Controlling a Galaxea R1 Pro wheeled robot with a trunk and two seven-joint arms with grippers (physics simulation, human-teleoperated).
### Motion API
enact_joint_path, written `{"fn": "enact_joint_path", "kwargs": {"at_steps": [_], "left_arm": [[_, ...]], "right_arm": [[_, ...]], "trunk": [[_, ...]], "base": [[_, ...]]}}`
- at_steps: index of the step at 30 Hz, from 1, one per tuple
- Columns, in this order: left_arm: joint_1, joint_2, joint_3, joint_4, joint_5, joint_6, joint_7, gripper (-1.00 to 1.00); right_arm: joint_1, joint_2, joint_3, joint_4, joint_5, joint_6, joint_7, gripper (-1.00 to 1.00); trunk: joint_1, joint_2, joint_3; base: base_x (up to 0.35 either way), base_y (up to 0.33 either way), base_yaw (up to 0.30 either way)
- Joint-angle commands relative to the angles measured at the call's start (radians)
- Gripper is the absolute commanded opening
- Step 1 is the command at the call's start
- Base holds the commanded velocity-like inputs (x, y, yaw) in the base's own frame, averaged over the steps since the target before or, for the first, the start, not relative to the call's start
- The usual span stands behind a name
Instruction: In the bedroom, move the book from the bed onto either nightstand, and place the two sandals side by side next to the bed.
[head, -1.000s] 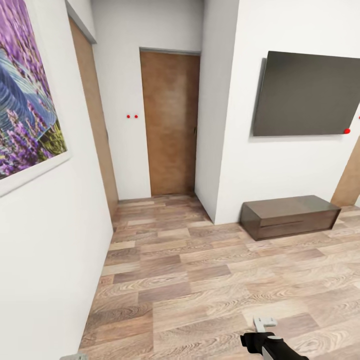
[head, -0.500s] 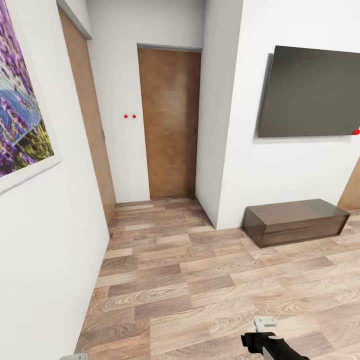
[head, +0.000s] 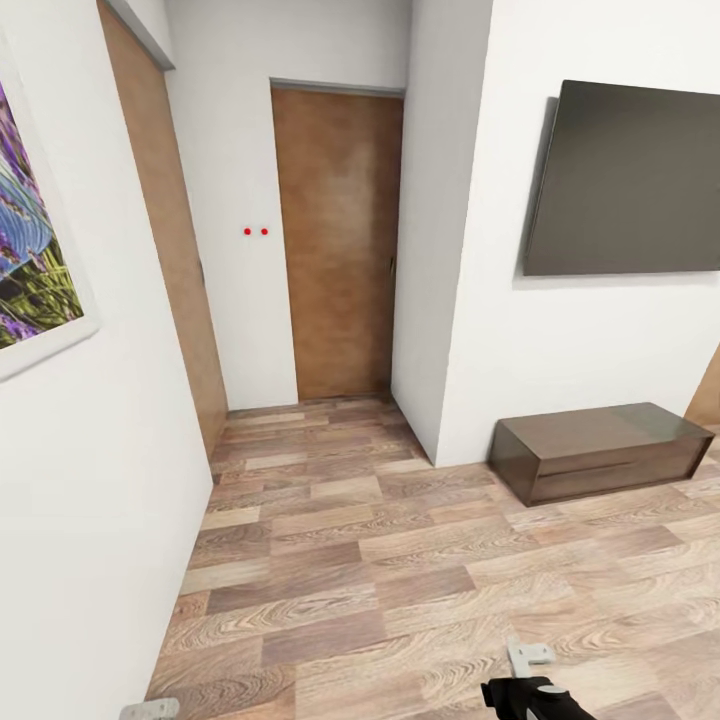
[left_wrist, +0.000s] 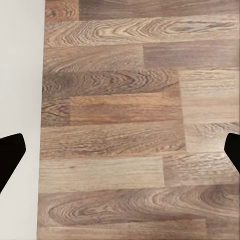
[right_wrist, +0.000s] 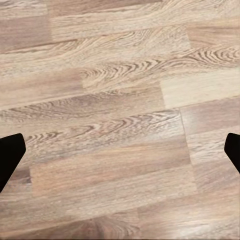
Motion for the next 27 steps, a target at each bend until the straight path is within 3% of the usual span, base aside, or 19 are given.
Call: {"fn": "enact_joint_path", "kwargs": {"at_steps": [1, 27], "left_arm": [[-0.001, 0.001, -0.008, 0.001, 0.010, -0.004, -0.003, 1.00], [-0.001, 0.001, -0.008, 0.001, 0.010, -0.004, -0.003, 1.00]], "right_arm": [[0.000, 0.000, 0.003, -0.002, 0.000, 0.006, 0.001, 1.00], [0.000, 0.000, 0.003, -0.002, 0.000, 0.006, 0.001, 1.00]], "trunk": [[0.000, -0.001, -0.001], [0.000, -0.001, -0.001]], "base": [[0.000, 0.000, 0.000], [0.000, 0.000, 0.000]]}}
